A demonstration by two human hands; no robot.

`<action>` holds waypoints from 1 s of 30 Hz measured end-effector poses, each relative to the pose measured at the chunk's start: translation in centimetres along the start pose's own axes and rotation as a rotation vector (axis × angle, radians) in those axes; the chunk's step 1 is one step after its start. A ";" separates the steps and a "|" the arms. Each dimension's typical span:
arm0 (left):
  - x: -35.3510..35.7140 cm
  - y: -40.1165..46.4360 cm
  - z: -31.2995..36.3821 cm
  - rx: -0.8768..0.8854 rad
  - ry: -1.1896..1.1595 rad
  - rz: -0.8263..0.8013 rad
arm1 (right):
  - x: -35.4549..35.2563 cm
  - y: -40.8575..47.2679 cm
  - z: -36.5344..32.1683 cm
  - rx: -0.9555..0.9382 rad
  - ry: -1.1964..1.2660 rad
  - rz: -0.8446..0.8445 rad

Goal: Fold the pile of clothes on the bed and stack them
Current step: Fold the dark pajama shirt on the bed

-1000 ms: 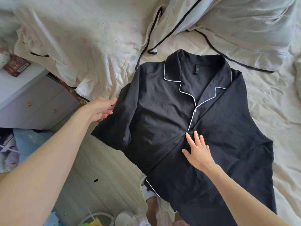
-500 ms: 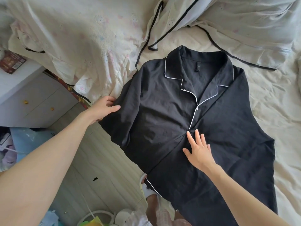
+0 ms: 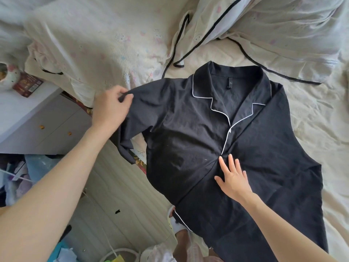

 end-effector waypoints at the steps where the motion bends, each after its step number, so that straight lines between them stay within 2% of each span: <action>1: 0.7 0.0 2.3 0.009 -0.027 -0.014 | -0.2 -0.1 0.0 -0.004 0.009 -0.003; 4: 4.7 -1.3 9.4 0.041 -0.188 -0.221 | -1.0 -0.4 0.3 -0.031 0.067 -0.008; 7: 8.9 -3.8 13.2 0.127 -0.324 -0.671 | -1.5 -0.9 1.0 -0.056 0.198 0.011; 8: 9.7 -4.3 12.9 0.168 -0.305 -0.744 | -1.6 -1.0 1.3 -0.063 0.237 0.040; 9: 9.8 -4.5 12.0 0.204 -0.257 -0.735 | -1.7 -1.1 1.5 -0.072 0.252 0.080; 11: 9.1 -5.0 8.8 0.232 -0.157 -0.571 | -1.4 -1.5 1.9 -0.092 0.225 0.167; 14: 7.6 -7.5 3.0 0.121 -0.065 -0.423 | 0.1 -2.7 2.4 -0.098 0.128 0.224; 17: 7.6 -10.2 -1.1 -0.040 0.021 -0.499 | 2.1 -3.4 2.8 -0.083 -0.014 0.183; 20: 9.1 -11.0 -2.3 -0.128 0.066 -0.615 | 2.8 -3.1 2.7 -0.070 -0.036 0.156; 23: 10.2 -10.3 -3.0 -0.229 -0.031 -0.559 | 2.9 -2.6 2.7 -0.072 -0.028 0.136; 25: 10.5 -9.8 -3.1 -0.210 0.022 -0.537 | 2.8 -2.3 2.8 -0.076 -0.042 0.127; 30: 8.7 -10.5 -1.9 -0.102 0.144 -0.613 | 2.7 -2.6 2.8 -0.066 -0.051 0.129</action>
Point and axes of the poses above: each hand's wrist, its own y-axis towards the middle knuckle, its own x-axis out of the palm, z = x × y, the point moved 2 cm from there along y, towards the middle knuckle, and after that the axes turned 9 degrees about x, right-handed, at the moved point
